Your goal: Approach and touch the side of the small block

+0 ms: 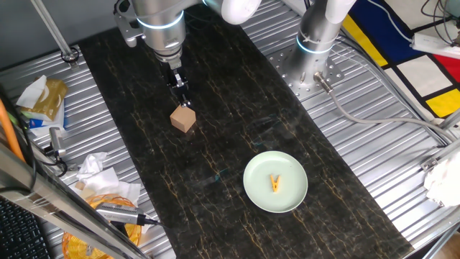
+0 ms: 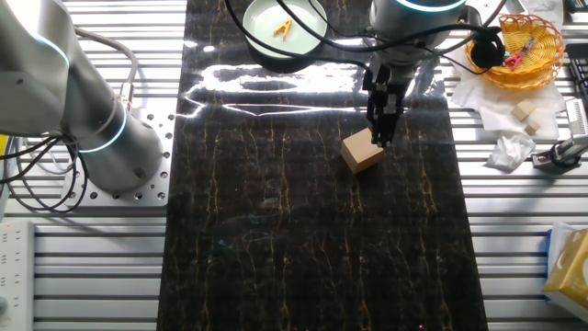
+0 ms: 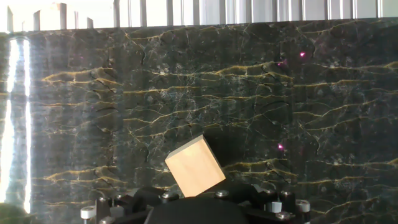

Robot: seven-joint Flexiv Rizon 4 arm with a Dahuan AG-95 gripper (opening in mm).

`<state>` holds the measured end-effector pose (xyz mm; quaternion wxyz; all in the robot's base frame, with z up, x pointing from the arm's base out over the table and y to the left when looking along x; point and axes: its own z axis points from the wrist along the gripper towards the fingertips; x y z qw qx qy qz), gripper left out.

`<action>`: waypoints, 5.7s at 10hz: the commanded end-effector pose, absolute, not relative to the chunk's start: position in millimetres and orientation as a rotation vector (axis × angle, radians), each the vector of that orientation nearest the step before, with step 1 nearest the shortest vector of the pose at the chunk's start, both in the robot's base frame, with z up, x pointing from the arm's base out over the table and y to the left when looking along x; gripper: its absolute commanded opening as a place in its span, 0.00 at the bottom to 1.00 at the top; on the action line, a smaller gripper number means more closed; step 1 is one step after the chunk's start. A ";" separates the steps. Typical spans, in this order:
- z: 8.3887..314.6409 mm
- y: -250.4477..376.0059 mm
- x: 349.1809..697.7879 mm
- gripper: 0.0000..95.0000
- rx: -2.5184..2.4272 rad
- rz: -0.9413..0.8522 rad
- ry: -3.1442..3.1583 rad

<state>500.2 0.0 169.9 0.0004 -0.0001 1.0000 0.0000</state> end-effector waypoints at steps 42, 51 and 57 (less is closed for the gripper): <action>139.9 2.6 507.9 0.80 -0.172 0.032 3.042; 117.1 -4.3 502.2 0.80 -0.196 0.064 3.060; 100.0 -6.9 505.8 0.80 -0.225 0.106 3.049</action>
